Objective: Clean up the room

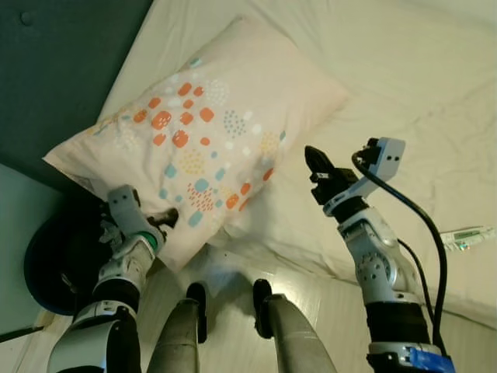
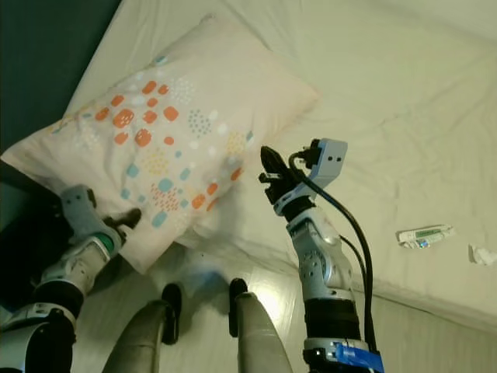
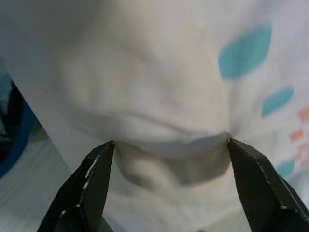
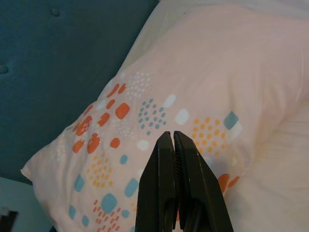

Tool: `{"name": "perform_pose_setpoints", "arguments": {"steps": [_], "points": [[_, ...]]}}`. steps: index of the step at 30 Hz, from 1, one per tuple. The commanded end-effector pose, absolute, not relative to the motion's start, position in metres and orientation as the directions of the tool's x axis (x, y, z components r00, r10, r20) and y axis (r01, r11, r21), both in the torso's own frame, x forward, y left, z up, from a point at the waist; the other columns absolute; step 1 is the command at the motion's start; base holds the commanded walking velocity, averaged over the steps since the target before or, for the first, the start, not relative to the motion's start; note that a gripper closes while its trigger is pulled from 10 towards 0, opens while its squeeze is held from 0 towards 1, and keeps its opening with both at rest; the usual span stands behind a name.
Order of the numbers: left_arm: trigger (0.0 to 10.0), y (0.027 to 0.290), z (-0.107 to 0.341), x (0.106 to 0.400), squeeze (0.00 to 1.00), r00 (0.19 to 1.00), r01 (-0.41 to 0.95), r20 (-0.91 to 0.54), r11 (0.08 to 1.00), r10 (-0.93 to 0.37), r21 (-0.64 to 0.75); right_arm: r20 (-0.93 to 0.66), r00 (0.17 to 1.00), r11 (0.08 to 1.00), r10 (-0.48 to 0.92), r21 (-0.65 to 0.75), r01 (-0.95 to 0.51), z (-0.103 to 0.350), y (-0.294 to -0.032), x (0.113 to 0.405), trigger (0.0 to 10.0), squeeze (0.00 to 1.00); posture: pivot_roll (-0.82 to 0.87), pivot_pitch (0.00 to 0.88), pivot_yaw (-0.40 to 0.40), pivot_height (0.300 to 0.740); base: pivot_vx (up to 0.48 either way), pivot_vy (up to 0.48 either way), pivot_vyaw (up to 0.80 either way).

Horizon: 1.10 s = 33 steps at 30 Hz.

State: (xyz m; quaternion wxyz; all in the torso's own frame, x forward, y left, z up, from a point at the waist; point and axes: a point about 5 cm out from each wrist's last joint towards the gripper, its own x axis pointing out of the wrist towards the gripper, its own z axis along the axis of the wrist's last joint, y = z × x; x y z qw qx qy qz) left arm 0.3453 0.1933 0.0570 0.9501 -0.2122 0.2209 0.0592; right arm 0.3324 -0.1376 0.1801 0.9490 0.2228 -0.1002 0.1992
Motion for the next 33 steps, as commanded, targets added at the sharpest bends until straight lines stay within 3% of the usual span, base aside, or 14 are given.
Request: {"name": "perform_pose_setpoints", "arguments": {"steps": [1,2,4,5,16,28,33], "points": [[4.9,0.189,0.033,0.329,0.00,0.852,-0.207,-0.524,0.915,-0.005,-0.345,0.242,0.914,0.822,0.326,0.406,-0.401,0.172,-0.140,0.326,10.0,0.00,-0.09,0.510,-0.003,0.740,0.000,0.000,0.00],[2.7,0.188,0.031,0.328,0.00,0.850,-0.205,-0.528,0.918,-0.005,-0.339,0.239,0.915,0.821,0.326,0.407,-0.399,0.173,-0.140,0.324,10.0,0.00,-0.10,0.514,-0.005,0.740,0.000,0.000,0.00],[2.7,0.188,0.030,0.328,0.00,0.849,-0.205,-0.529,0.920,-0.003,-0.335,0.233,0.916,0.821,0.327,0.409,-0.397,0.174,-0.140,0.322,10.0,0.00,-0.10,0.514,-0.005,0.740,0.000,0.000,0.00],[0.0,0.188,0.030,0.328,0.00,0.848,-0.205,-0.530,0.922,0.000,-0.329,0.230,0.917,0.821,0.327,0.411,-0.396,0.175,-0.140,0.321,10.0,0.00,-0.10,0.514,-0.005,0.740,0.000,0.000,0.00],[0.0,0.188,0.034,0.331,0.00,0.874,-0.152,-0.485,0.952,0.005,-0.265,0.222,0.920,0.822,0.323,0.415,-0.389,0.177,-0.139,0.317,10.0,0.00,-0.11,0.498,-0.005,0.740,0.000,0.000,0.00],[0.0,0.176,0.051,0.340,0.00,0.931,0.015,-0.346,0.961,-0.114,-0.278,0.209,0.924,0.824,0.319,0.421,-0.379,0.176,-0.138,0.317,10.0,0.00,-0.08,0.460,0.014,0.740,0.000,0.000,0.00],[0.0,0.171,0.083,0.339,0.00,0.975,0.116,-0.154,0.960,-0.159,-0.254,0.198,0.928,0.827,0.314,0.423,-0.370,0.171,-0.136,0.318,10.0,0.00,-0.04,0.426,0.032,0.740,0.000,0.000,0.00]]}}
